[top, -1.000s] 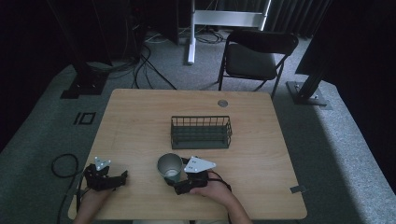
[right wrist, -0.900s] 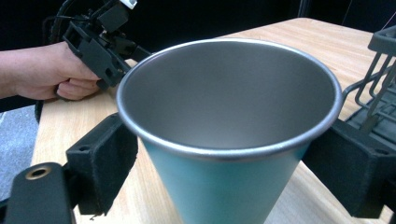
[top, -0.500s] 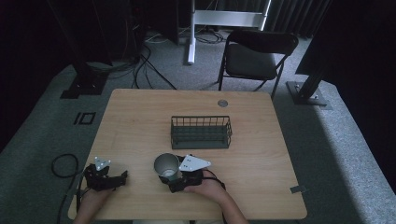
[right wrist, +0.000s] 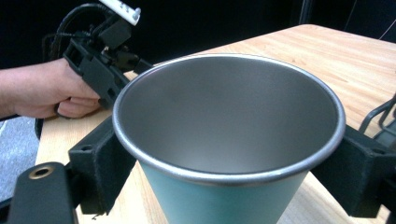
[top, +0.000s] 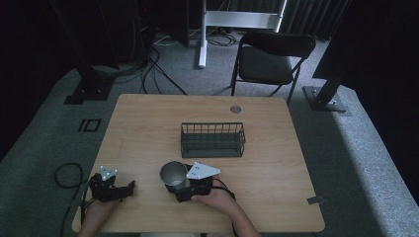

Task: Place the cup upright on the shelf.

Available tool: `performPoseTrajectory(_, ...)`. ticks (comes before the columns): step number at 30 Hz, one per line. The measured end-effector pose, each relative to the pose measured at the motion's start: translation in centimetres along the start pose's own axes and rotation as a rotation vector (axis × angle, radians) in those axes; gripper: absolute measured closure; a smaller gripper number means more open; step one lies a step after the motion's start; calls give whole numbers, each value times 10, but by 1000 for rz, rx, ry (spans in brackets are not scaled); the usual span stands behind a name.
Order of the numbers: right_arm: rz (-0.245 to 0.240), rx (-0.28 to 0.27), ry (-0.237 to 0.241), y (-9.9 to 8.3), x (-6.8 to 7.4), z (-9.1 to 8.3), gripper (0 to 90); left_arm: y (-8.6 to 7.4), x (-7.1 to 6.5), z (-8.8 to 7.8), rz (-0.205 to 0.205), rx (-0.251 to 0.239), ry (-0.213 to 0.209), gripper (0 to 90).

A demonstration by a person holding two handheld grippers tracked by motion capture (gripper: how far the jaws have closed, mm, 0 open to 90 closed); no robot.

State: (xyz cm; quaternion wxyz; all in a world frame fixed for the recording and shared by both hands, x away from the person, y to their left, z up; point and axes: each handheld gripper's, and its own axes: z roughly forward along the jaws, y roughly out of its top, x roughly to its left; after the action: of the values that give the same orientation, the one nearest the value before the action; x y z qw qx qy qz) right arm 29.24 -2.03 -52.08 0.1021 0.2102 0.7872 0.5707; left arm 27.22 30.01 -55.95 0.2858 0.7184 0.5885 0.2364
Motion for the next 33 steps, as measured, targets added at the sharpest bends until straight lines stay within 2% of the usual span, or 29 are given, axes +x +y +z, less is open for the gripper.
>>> performPoseTrajectory(12,-6,-26,-9,16,-2,-9,129,0,0,0,-1,-1,0,15)
performPoseTrajectory(16,-9,-44,-16,27,-4,-13,129,0,0,0,0,-1,0,15)
performPoseTrajectory(24,-14,-81,-47,45,-9,-20,129,0,0,0,-2,-2,0,15)
performPoseTrajectory(33,-16,-114,-99,69,-22,-30,129,0,0,0,-1,-2,0,15)
